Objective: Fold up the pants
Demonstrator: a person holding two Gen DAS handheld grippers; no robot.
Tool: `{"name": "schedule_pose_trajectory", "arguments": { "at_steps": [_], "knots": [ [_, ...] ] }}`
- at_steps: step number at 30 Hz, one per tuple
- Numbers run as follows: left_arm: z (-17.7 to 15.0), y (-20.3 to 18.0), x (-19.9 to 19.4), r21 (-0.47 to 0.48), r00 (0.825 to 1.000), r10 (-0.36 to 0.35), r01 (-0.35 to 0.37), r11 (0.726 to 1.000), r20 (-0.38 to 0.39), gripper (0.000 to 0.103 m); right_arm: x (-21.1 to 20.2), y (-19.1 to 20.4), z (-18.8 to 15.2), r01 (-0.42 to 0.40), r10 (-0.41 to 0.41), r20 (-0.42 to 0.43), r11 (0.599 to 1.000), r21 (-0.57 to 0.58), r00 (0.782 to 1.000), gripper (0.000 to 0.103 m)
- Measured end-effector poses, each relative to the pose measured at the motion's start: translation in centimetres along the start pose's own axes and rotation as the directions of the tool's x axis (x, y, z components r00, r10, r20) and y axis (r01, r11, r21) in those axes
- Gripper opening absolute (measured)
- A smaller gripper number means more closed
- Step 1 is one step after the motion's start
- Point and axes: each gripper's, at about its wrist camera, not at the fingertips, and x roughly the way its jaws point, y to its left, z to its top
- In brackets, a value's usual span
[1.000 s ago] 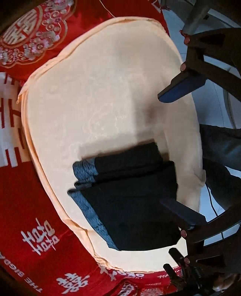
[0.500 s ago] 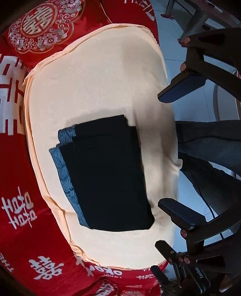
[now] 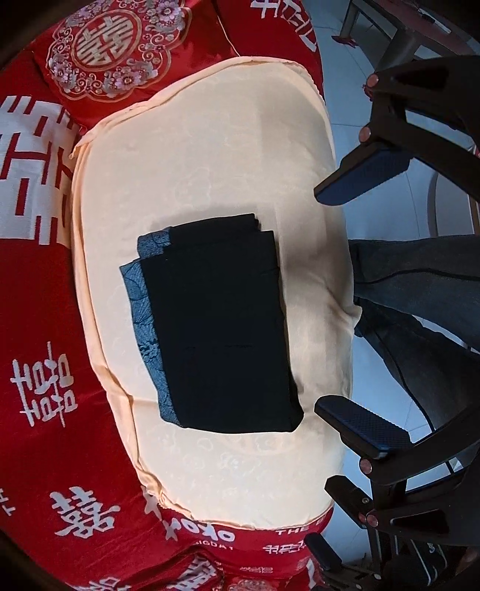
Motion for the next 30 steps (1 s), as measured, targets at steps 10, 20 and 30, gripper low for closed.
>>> {"name": "schedule_pose_trajectory", "arguments": {
  "at_steps": [10,20,30],
  "knots": [
    [-0.4,0.4,-0.6,0.013,1.000,-0.020,0.020,1.000,0.017,0.102,-1.4,0.2,-0.5,0.030,-0.031,0.025,0.999,0.043,0.999,0.103],
    [-0.5,1.6,-1.2,-0.025,0.999,-0.002,0.003,1.000,0.038,0.102,-2.1,0.7,-0.8,0.035,-0.036,0.039,0.999,0.024,0.999,0.103],
    [-1.2,0.4,-0.9,-0.073,1.000,0.018,-0.016,0.997,0.026,0.102,-1.9,0.2,-1.0,0.036,-0.036,0.031,0.999,-0.008,0.999,0.103]
  ]
}}
